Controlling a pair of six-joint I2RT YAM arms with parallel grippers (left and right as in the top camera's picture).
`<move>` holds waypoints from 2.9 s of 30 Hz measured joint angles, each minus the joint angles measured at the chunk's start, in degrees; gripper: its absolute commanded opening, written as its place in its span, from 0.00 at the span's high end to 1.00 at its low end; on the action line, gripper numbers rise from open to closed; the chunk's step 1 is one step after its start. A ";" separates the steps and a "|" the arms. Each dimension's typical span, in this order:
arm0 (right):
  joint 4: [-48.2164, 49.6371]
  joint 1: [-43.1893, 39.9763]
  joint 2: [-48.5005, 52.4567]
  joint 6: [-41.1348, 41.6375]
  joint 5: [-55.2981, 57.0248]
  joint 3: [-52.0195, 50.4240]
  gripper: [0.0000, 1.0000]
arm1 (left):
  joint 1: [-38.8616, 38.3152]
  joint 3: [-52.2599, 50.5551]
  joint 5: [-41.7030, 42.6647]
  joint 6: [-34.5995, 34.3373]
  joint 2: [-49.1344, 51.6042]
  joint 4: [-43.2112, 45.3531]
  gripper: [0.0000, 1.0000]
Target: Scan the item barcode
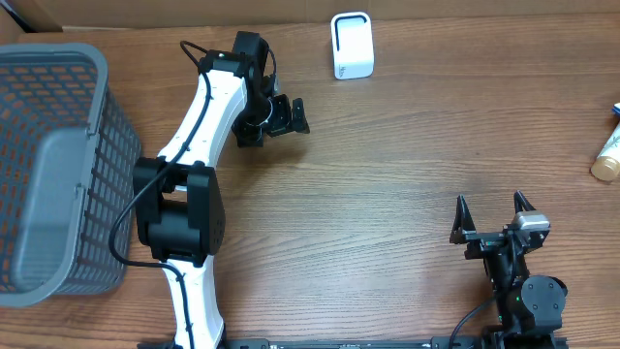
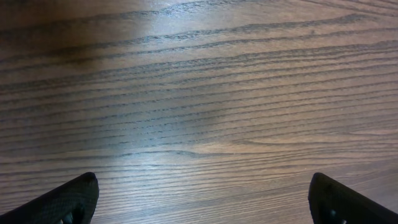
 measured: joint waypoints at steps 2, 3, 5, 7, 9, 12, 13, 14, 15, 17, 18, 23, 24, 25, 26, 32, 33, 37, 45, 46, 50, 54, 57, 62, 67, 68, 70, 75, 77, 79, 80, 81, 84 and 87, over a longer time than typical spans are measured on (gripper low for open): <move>0.00 0.00 0.00 -0.48 0.02 0.00 0.00 | 0.00 0.00 0.00 0.00 0.00 0.00 0.00; 0.02 0.02 0.00 -0.87 0.04 0.00 0.00 | 0.00 0.00 0.00 0.00 0.00 0.00 0.00; 0.00 0.00 0.00 -1.62 0.04 0.00 0.00 | 0.00 0.00 0.00 0.00 0.00 0.00 0.00; -0.02 0.00 0.00 -2.32 0.11 0.00 0.00 | 0.00 0.00 0.00 0.00 0.00 0.02 0.00; 0.00 0.00 0.00 -2.73 0.20 0.00 0.00 | 0.00 0.00 0.00 0.00 0.00 0.00 0.00; 0.02 0.00 0.00 -3.10 0.20 0.00 0.00 | 0.00 0.00 0.00 0.00 0.00 0.00 0.00; 0.00 0.00 0.00 -3.19 0.17 0.00 0.00 | 0.00 0.00 0.00 0.00 0.00 0.02 0.00; 0.02 0.00 0.00 -3.26 0.17 0.00 0.00 | 0.00 0.00 0.00 0.00 0.00 0.00 0.00; 0.02 0.00 0.00 -3.37 0.17 0.00 0.00 | 0.00 0.00 0.00 0.00 0.00 0.02 0.00; 0.07 0.00 0.00 -3.41 0.17 0.00 0.00 | 0.00 0.00 0.00 0.00 0.00 0.00 0.00; 0.04 0.00 0.00 -3.45 0.15 0.00 0.00 | 0.00 0.00 0.00 0.00 0.00 0.02 0.00; 0.02 0.00 0.00 -3.58 0.17 0.00 0.00 | 0.00 0.00 0.00 0.00 0.00 0.02 0.00; 0.04 0.00 0.00 -3.58 0.15 0.00 0.00 | 0.00 0.00 0.00 0.00 0.00 0.02 0.00; 0.04 0.02 0.00 -3.61 0.17 0.00 0.00 | 0.00 0.00 0.00 0.00 0.00 0.04 0.00; 0.02 0.00 0.00 -3.58 0.17 0.00 0.00 | 0.00 0.00 0.00 0.00 0.00 0.02 0.00; 0.04 0.00 0.00 -3.61 0.17 0.00 0.00 | 0.00 0.00 0.00 0.00 0.00 0.02 0.00; 0.02 0.00 0.00 -3.61 0.17 0.00 0.00 | 0.00 0.00 0.00 0.00 0.00 0.07 0.00; 0.02 0.02 0.00 -3.61 0.17 0.00 0.00 | 0.00 0.00 0.00 0.00 0.00 0.07 0.00; 0.02 0.00 0.00 -3.63 0.17 0.00 0.00 | 0.00 0.00 -0.52 0.28 0.00 -0.11 0.00; 0.07 0.00 0.00 -3.63 0.17 0.00 0.00 | 0.02 0.00 -1.27 0.94 0.00 -0.11 0.00; 0.04 0.00 0.00 -3.67 0.17 0.00 0.00 | 0.07 0.00 -2.19 1.55 0.00 -0.50 0.00; 0.04 0.02 0.00 -3.76 0.17 0.00 0.00 | -0.37 -0.02 -3.98 1.73 -0.98 -0.50 0.00; 0.02 0.00 0.00 -3.76 0.17 0.00 0.00 | -1.53 -0.04 -6.69 1.95 -3.91 1.22 0.00; 0.04 0.00 0.00 -3.76 0.17 0.00 0.00 | -3.13 -2.67 -8.98 5.35 -12.79 4.26 0.00; 0.04 0.02 0.00 -3.78 0.15 0.00 0.00 | -3.21 -16.76 -9.94 11.28 -26.51 10.82 0.00; 0.04 0.00 0.00 -3.76 0.17 0.00 0.00 | -3.19 -20.02 -10.14 12.15 -29.09 12.61 0.00; 0.00 0.00 0.00 -3.78 0.17 0.00 0.00 | -3.19 -26.64 -10.29 13.86 -34.42 17.33 0.00; 0.02 0.00 0.00 -3.78 0.15 0.00 0.00 | -3.17 -42.42 -10.32 16.96 -48.22 30.45 0.00; 0.07 0.00 0.00 -3.78 0.17 0.00 0.00 | -2.78 -47.45 -10.27 17.57 -53.94 33.38 0.00; 0.04 0.02 0.00 -3.76 0.17 0.00 0.00 | -1.99 -52.02 -10.27 17.88 -59.49 35.21 0.00; 0.07 0.00 0.00 -3.76 0.17 0.00 0.00 | -1.36 -54.60 -10.27 18.01 -62.73 36.02 0.00; 0.00 0.00 0.00 -3.76 0.17 0.00 0.00 | -0.72 -56.98 -10.25 18.03 -65.81 36.20 0.00; 0.02 0.00 0.00 -3.74 0.17 0.00 0.00 | 2.29 -64.50 -10.05 18.05 -75.78 36.30 0.00; 0.02 0.00 0.00 -3.76 0.17 0.00 0.00 | 6.27 -71.14 -9.18 18.05 -84.91 36.30 0.00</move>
